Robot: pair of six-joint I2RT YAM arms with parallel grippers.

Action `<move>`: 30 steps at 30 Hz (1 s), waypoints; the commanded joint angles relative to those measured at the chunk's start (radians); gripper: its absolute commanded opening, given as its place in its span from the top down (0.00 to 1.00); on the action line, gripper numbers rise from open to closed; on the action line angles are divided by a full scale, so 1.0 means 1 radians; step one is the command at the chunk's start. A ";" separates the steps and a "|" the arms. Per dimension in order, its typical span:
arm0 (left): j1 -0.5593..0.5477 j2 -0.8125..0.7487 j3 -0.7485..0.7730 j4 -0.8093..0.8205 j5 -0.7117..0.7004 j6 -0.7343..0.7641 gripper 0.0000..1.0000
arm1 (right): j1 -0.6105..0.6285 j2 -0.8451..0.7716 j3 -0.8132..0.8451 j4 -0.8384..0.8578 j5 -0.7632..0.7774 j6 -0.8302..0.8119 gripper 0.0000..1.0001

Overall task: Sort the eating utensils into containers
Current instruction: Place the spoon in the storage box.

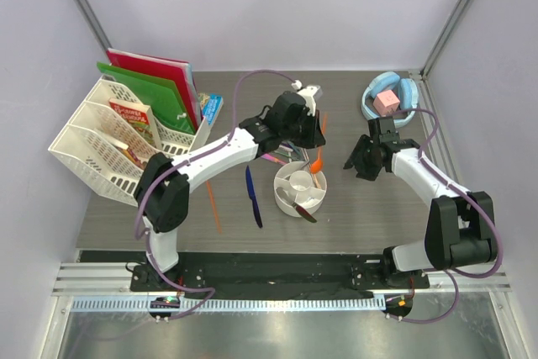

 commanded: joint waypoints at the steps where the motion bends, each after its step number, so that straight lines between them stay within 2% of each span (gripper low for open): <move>1: 0.006 -0.011 -0.028 0.030 -0.041 0.049 1.00 | -0.003 0.008 0.038 -0.002 -0.018 -0.020 0.48; 15: -0.005 -0.033 -0.121 0.103 -0.077 0.060 1.00 | -0.003 0.032 0.072 -0.037 -0.018 -0.044 0.48; 24: -0.003 -0.074 0.048 -0.016 -0.051 0.095 1.00 | -0.003 0.028 0.061 -0.034 -0.012 -0.042 0.48; 30: -0.003 -0.114 0.011 -0.046 -0.051 0.112 1.00 | -0.003 0.020 0.054 -0.025 -0.013 -0.036 0.48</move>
